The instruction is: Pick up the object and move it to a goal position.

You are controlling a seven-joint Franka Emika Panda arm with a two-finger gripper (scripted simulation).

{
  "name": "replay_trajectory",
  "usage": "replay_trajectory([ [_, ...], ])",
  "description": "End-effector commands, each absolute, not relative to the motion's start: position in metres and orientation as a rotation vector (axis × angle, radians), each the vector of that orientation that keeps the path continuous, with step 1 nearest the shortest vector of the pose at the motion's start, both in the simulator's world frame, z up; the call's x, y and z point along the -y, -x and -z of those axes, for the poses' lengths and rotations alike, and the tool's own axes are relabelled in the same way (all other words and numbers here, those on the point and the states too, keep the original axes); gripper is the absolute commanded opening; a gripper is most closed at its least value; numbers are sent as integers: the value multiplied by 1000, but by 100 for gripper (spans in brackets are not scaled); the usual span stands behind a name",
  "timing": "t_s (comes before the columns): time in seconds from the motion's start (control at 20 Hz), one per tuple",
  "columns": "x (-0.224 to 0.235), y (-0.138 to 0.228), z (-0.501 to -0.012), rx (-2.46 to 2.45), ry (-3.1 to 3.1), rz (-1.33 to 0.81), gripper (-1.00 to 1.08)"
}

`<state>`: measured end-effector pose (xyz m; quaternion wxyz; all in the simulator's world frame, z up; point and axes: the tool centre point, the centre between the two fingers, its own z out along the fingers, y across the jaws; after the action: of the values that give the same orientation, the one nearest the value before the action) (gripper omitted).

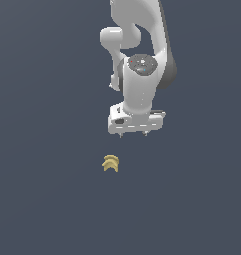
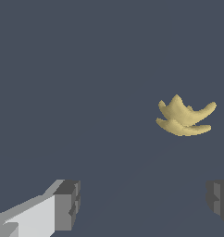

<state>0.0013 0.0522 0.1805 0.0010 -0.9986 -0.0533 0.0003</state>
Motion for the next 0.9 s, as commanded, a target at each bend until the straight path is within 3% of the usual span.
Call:
replay_trajectory([
  [0.0, -52, -1, -181, 167, 3135, -1, 100],
  [0.85, -55, -9, -196, 272, 3154, 38, 100],
])
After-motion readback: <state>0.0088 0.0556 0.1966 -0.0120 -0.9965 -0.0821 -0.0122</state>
